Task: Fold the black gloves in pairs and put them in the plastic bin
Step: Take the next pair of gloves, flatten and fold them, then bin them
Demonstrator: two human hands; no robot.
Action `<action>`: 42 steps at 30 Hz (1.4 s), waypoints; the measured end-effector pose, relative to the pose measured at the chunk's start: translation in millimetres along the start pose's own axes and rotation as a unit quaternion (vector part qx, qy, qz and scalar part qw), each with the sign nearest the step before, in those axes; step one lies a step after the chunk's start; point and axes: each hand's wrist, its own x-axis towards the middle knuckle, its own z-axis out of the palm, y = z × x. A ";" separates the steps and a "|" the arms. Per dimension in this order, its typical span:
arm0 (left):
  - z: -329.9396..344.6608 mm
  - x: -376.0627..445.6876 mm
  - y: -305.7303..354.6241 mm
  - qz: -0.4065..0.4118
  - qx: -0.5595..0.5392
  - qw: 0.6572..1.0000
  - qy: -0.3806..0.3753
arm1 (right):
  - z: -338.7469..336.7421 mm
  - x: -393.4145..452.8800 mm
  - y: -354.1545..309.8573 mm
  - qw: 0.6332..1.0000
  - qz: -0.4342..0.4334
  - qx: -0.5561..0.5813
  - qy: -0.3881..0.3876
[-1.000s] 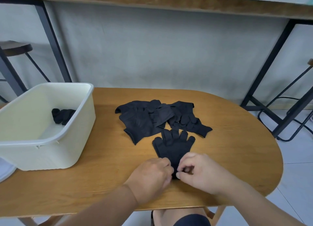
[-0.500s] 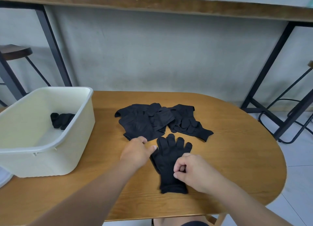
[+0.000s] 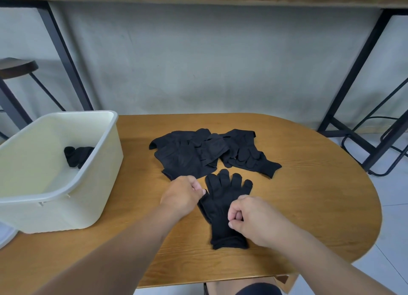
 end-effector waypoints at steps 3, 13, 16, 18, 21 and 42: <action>-0.9 -1.6 0.3 0.006 0.036 0.999 -0.003 | -2.0 -0.8 -2.4 1.000 0.003 -0.007 -0.003; -8.5 -9.6 4.3 0.026 -0.061 0.997 0.048 | 7.0 -3.3 -14.9 0.998 -0.018 -0.051 -0.034; -11.1 -11.7 -0.8 0.022 -0.064 0.996 0.061 | 7.1 -4.1 -15.3 0.998 -0.026 -0.051 -0.027; -8.6 -11.2 -7.7 0.004 -0.039 0.998 0.053 | 5.3 -2.3 -17.3 0.997 -0.023 -0.055 -0.044; -4.6 -9.0 -14.4 -0.011 -0.012 0.999 0.048 | 2.2 0.6 -19.2 0.995 -0.015 -0.053 -0.078; 29.0 5.8 15.0 0.376 0.248 0.892 0.050 | 11.3 -2.2 7.3 0.995 -0.054 0.077 -0.015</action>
